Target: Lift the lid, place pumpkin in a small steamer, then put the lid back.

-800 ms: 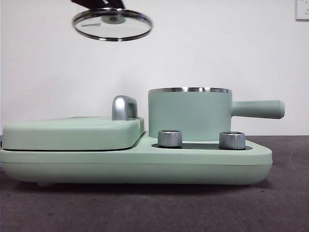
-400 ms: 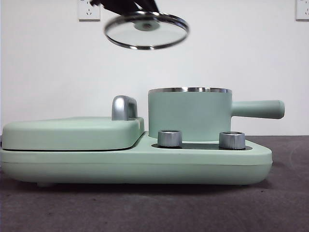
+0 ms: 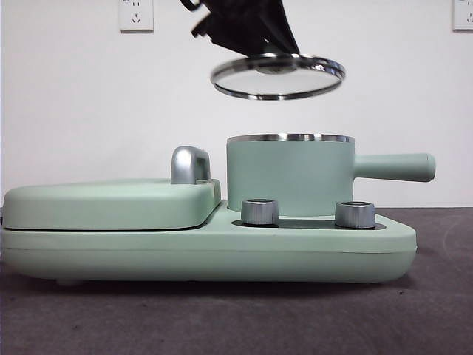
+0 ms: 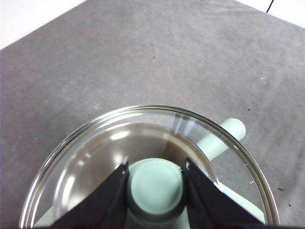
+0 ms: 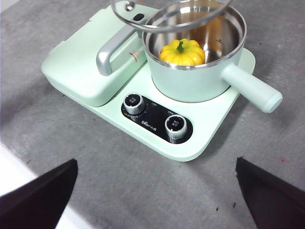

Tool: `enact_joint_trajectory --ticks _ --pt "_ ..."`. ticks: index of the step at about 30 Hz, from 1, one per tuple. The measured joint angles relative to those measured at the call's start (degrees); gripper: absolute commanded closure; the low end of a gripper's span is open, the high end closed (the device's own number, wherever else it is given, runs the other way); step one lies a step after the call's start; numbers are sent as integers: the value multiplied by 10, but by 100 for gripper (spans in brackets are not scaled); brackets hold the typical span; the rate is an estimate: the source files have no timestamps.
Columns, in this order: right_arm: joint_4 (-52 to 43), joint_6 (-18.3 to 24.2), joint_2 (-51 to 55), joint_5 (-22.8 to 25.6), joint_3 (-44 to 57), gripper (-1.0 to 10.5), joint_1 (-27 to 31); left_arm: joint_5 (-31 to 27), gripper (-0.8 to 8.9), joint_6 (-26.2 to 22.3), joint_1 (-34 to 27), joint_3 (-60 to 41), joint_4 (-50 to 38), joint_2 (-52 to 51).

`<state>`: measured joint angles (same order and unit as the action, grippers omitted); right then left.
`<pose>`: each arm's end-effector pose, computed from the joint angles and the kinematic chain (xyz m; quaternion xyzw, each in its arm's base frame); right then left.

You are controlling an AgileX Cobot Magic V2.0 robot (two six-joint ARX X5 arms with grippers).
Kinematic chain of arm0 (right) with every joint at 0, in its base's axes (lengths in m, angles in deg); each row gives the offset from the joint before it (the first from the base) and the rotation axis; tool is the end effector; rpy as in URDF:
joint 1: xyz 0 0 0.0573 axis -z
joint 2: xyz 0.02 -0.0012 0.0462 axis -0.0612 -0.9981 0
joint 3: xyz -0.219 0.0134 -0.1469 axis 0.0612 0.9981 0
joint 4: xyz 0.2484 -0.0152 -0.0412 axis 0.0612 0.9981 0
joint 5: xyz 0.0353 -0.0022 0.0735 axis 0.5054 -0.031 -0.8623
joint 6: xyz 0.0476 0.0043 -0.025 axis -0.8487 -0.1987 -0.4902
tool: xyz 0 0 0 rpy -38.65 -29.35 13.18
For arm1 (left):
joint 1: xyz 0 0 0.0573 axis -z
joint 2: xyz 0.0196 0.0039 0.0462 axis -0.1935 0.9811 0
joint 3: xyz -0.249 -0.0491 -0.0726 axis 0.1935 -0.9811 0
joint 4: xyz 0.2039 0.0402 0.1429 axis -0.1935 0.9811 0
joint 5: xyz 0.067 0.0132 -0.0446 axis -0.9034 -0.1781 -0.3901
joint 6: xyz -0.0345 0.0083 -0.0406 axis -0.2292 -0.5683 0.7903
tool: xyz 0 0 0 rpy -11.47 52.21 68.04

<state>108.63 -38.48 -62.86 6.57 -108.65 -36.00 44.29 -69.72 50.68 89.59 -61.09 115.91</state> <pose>0.0600 0.0429 0.3297 0.0051 0.2958 0.3114 0.9031 0.3014 -0.2573 0.3483 0.1210 0.2410 -0.4455 0.8537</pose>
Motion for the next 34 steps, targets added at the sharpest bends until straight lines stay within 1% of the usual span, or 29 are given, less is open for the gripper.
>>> enact_joint_trajectory --ticks 7,16,20,34 --pt "-5 -13 24 0 5 401 0 0 799 -2 3 0 -22 28" --pt "-12 -27 26 0 5 401 0 0 799 -10 3 0 -59 58" --pt "-22 -30 26 -11 5 401 0 0 799 -14 4 0 -59 72" --pt "-22 -52 26 -11 5 401 0 0 799 -16 1 0 -59 80"
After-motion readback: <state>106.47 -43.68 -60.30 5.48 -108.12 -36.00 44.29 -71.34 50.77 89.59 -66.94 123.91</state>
